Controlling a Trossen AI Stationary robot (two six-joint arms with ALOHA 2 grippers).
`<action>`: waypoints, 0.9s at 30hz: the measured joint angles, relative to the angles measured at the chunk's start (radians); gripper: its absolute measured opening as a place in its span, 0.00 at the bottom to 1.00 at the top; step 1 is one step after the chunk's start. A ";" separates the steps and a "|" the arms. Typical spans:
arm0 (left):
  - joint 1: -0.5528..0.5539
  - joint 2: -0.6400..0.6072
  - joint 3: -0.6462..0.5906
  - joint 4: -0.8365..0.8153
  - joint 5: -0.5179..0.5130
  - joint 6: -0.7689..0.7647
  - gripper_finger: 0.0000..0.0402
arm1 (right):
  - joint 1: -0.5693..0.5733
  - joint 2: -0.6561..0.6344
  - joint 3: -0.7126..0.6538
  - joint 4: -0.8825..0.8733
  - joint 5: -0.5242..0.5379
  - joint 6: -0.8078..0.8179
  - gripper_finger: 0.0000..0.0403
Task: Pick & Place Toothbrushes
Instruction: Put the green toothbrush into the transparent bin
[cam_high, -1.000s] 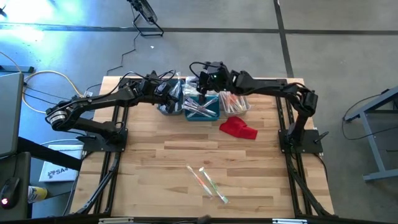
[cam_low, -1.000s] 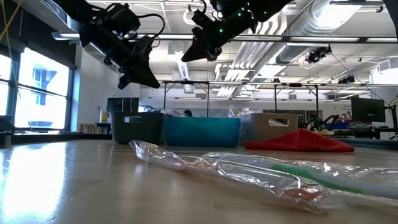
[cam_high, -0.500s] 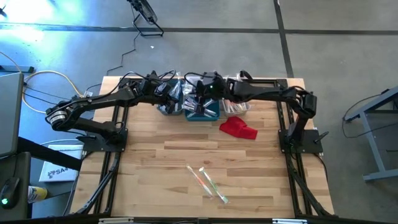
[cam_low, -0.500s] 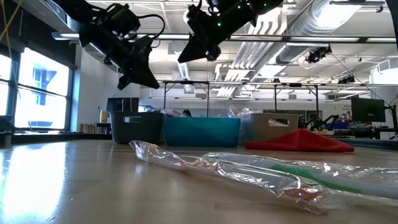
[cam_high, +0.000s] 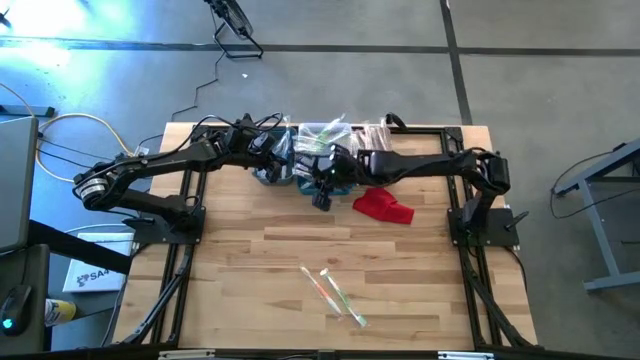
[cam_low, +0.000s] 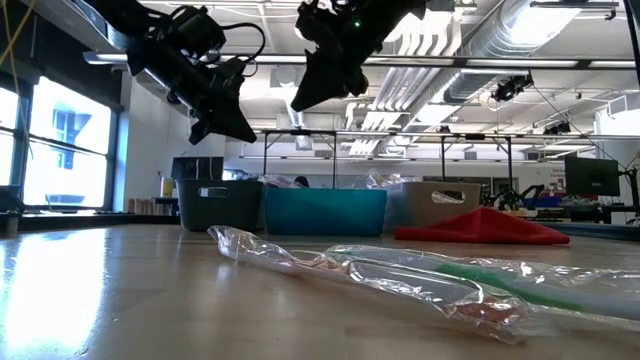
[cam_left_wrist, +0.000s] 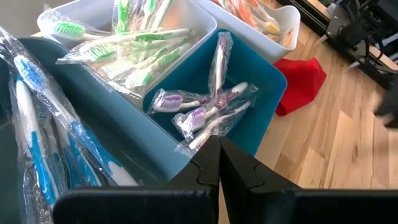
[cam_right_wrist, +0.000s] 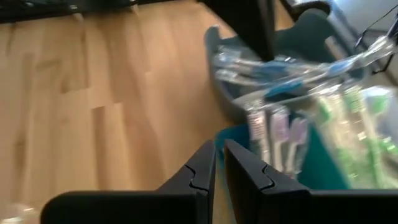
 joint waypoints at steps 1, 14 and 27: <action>0.000 0.000 0.000 0.000 0.000 0.000 0.00 | 0.011 0.000 0.000 -0.007 0.000 0.022 0.07; 0.000 0.000 0.002 -0.018 0.036 -0.002 0.00 | 0.170 0.000 0.000 -0.098 0.070 0.285 0.07; 0.000 0.002 0.002 -0.026 0.035 0.000 0.00 | 0.301 0.000 0.000 -0.137 0.121 0.579 0.07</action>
